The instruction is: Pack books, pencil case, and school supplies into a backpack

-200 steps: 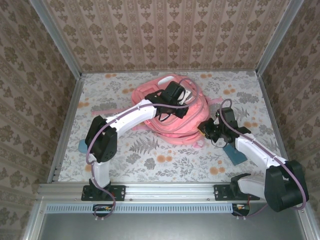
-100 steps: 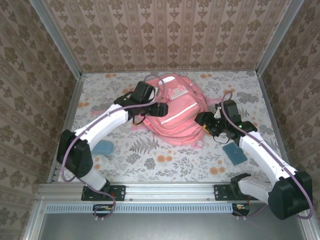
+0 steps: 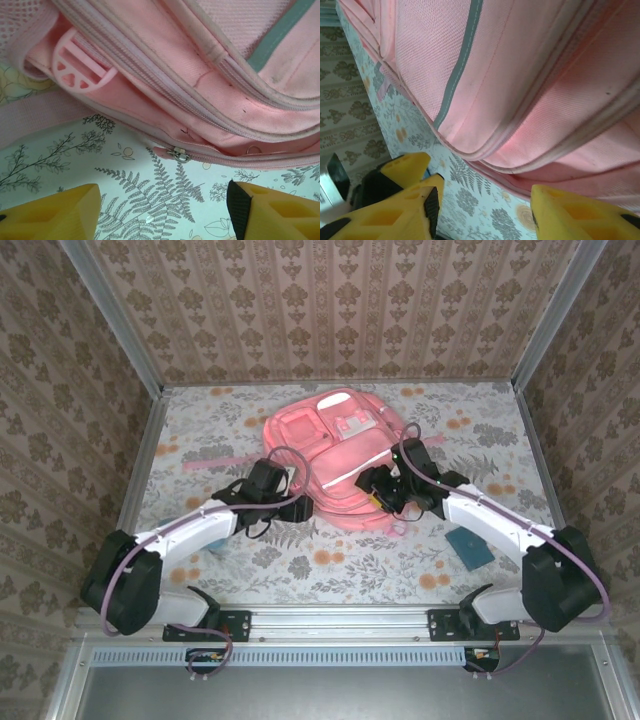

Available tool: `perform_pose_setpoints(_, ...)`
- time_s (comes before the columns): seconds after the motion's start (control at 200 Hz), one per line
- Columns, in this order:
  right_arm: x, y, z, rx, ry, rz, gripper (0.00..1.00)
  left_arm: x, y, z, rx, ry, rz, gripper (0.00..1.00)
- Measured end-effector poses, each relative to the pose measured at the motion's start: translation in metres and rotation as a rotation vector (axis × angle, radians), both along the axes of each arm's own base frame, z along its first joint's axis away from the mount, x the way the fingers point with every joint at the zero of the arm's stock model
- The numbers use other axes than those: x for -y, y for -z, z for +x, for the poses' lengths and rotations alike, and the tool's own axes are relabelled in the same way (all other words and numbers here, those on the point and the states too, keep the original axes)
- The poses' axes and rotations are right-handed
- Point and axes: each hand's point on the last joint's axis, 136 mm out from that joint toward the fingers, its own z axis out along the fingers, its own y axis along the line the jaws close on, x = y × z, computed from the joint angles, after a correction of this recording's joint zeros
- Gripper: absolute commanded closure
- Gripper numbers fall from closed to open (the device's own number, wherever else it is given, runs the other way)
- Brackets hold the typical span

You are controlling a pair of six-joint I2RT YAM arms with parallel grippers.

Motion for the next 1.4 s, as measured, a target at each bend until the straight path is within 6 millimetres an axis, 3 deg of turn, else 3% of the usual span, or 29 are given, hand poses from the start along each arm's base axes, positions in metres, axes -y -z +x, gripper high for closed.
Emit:
perform_pose_setpoints(0.19, -0.009, 0.015, 0.014, -0.04, 0.04, 0.009, 0.5, 0.007, 0.017, -0.011, 0.076, 0.064, 0.011, 0.29)
perform_pose_setpoints(0.405, -0.014, 0.022, 0.028, -0.053, 0.062, 0.005, 0.52, 0.012, 0.032, -0.003, 0.176, 0.098, 0.019, 0.33)
perform_pose_setpoints(0.515, -0.015, 0.024, 0.033, -0.058, 0.068, 0.001, 0.57, 0.013, 0.042, -0.007, 0.207, 0.137, 0.033, 0.37)
perform_pose_setpoints(0.67, -0.017, 0.031, 0.036, -0.075, 0.069, -0.011, 0.65, 0.019, 0.041, -0.001, 0.259, 0.172, 0.031, 0.46)
perform_pose_setpoints(0.905, -0.023, 0.022, 0.045, -0.054, 0.065, -0.001, 0.68, 0.011, 0.063, 0.012, 0.29, 0.184, 0.035, 0.5)
perform_pose_setpoints(1.115, -0.023, 0.021, 0.045, -0.052, 0.063, -0.002, 0.69, 0.017, 0.061, 0.021, 0.359, 0.205, -0.025, 0.54)
perform_pose_setpoints(1.4, -0.023, 0.022, 0.045, -0.051, 0.061, -0.005, 0.7, 0.018, 0.061, 0.028, 0.406, 0.229, -0.016, 0.86)
